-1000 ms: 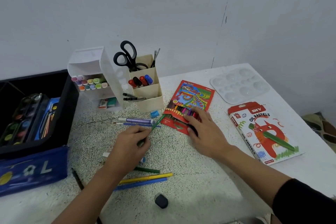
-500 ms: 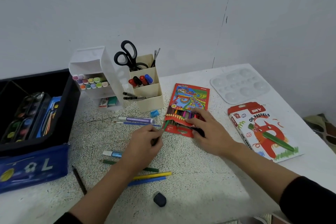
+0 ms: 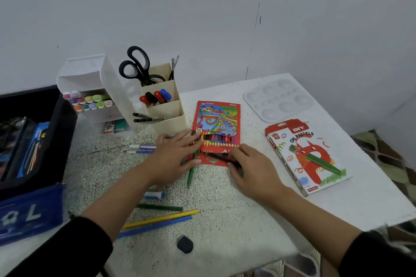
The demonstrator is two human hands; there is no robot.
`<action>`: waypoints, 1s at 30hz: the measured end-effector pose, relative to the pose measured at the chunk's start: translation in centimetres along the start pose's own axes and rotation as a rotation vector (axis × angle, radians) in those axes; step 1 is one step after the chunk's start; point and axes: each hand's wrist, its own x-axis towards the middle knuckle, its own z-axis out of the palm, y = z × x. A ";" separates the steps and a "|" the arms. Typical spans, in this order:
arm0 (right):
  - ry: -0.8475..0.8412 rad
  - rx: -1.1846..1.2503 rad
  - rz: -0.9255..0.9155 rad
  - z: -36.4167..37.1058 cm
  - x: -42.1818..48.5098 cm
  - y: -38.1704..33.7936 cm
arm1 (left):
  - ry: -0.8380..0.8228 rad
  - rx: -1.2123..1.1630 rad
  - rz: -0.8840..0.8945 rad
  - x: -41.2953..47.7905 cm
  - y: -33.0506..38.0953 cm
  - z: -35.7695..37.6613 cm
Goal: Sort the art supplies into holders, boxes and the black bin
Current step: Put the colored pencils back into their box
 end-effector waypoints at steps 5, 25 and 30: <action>0.013 0.073 -0.054 -0.3 -0.1 -0.5 | 0.105 -0.035 0.017 -0.2 0.6 1.3; -0.148 0.304 -0.013 -1.5 -1.7 0.5 | 0.165 -0.229 -0.004 -1.9 3.5 2.0; -0.014 0.158 -0.080 0.0 0.5 0.1 | 0.193 -0.262 -0.060 -1.6 3.8 2.1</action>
